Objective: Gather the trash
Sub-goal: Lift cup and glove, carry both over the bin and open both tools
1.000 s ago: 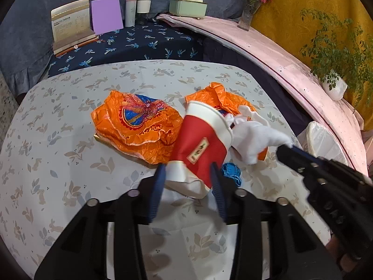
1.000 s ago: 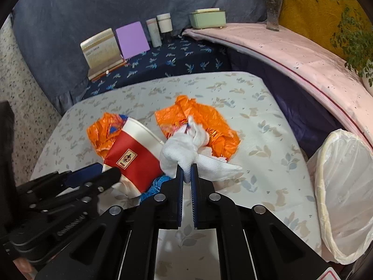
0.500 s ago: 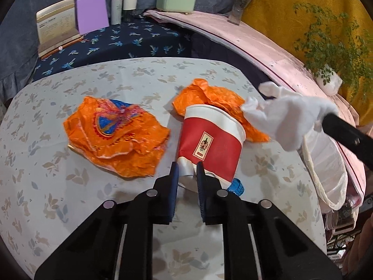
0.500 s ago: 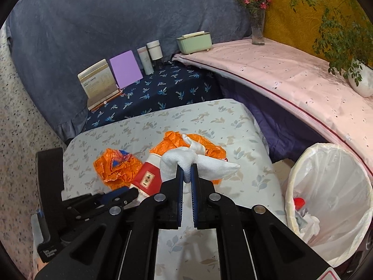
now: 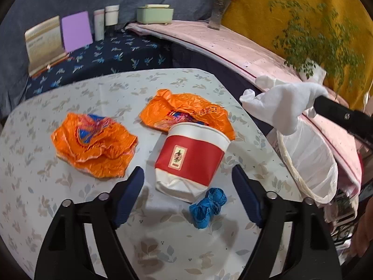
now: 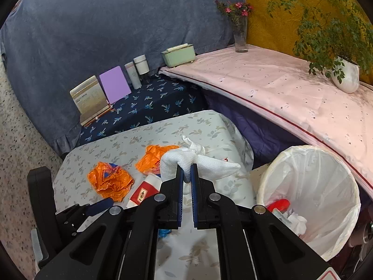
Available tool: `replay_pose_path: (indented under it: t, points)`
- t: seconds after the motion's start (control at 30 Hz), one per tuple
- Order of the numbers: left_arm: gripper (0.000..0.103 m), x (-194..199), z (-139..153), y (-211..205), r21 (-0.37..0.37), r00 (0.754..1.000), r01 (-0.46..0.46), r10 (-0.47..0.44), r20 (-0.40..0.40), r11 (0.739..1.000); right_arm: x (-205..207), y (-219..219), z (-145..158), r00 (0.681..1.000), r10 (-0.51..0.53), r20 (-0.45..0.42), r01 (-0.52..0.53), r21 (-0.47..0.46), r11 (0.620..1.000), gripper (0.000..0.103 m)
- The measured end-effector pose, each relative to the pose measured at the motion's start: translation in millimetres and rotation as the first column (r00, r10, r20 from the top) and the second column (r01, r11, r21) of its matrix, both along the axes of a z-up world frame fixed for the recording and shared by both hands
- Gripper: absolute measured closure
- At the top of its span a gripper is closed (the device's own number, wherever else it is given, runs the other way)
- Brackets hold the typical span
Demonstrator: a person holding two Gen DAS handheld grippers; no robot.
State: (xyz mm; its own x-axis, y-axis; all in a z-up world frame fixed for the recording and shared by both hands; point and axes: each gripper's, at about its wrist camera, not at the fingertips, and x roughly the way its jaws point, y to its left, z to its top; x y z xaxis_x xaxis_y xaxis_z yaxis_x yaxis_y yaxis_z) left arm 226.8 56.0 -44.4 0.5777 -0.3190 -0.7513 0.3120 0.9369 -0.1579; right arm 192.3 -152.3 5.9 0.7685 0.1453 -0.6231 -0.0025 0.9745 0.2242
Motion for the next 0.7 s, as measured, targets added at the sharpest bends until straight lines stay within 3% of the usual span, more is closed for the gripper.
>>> replay_pose_path:
  t: [0.13,0.23,0.3,0.37,0.4,0.43,0.53,0.63,0.67,0.7]
  points:
    - [0.02,12,-9,-21,0.091,0.999,0.045,-0.045,0.003,0.995,0,-11,-1,1.0,-0.012,-0.003,0.012,0.008,1.0,0.097]
    - [0.021,23,-19,-26,0.104,0.999,0.05,-0.048,-0.024,0.993,1,-16,-5,1.0,-0.018,-0.011,0.018,0.011,1.0,0.097]
    - [0.035,26,-25,-28,0.103,0.998,0.058,-0.053,-0.046,0.993,1,-20,-7,1.0,-0.02,-0.017,0.021,0.015,1.0,0.097]
    - [0.044,26,-27,-29,0.088,0.996,0.063,-0.057,-0.063,0.994,1,-22,-11,0.999,-0.022,-0.023,0.022,0.016,1.0,0.097]
    - [0.06,25,-26,-30,0.08,0.996,0.063,-0.058,-0.066,0.995,1,-23,-12,0.999,-0.022,-0.025,0.023,0.017,1.0,0.097]
    - [0.068,25,-27,-31,0.074,0.995,0.07,-0.064,-0.077,0.995,1,-24,-12,0.999,-0.023,-0.026,0.024,0.019,1.0,0.097]
    - [0.078,23,-24,-31,0.055,0.995,0.06,-0.056,-0.081,0.997,0,-27,-11,0.999,-0.026,-0.021,0.027,0.025,0.999,0.097]
    - [0.079,20,-23,-34,0.051,0.996,0.059,-0.055,-0.076,0.997,-1,-29,-7,1.0,-0.029,-0.012,0.029,0.026,0.999,0.097]
    - [0.072,19,-23,-35,0.054,0.996,0.053,-0.049,-0.072,0.997,-2,-29,-7,1.0,-0.029,-0.01,0.03,0.025,0.999,0.097]
    - [0.052,17,-23,-37,0.058,0.996,0.051,-0.047,-0.074,0.997,-4,-30,-6,1.0,-0.03,-0.007,0.03,0.024,0.999,0.097]
